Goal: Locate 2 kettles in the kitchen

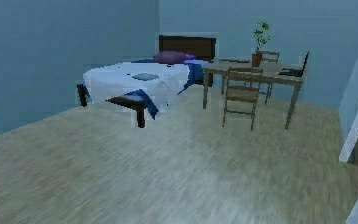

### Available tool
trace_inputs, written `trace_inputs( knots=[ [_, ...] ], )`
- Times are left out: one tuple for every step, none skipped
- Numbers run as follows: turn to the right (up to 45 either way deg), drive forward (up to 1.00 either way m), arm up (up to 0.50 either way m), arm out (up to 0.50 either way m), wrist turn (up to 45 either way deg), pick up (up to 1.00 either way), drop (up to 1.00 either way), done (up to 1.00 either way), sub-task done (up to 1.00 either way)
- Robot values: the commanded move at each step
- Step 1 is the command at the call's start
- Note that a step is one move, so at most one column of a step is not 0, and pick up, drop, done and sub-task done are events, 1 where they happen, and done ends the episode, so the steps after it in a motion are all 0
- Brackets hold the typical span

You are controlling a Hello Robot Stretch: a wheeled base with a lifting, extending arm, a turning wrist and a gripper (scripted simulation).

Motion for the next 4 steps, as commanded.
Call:
trace_inputs(
  knots=[
    [24.0, 0.0, 0.0, 0.0, 0.0, 0.0, 0.0, 0.0, 0.0],
    [0.0, 1.0, 0.0, 0.0, 0.0, 0.0, 0.0, 0.0, 0.0],
    [9.0, 0.0, 0.0, 0.0, 0.0, 0.0, 0.0, 0.0, 0.0],
    [0.0, 0.35, 0.0, 0.0, 0.0, 0.0, 0.0, 0.0, 0.0]
  ],
)
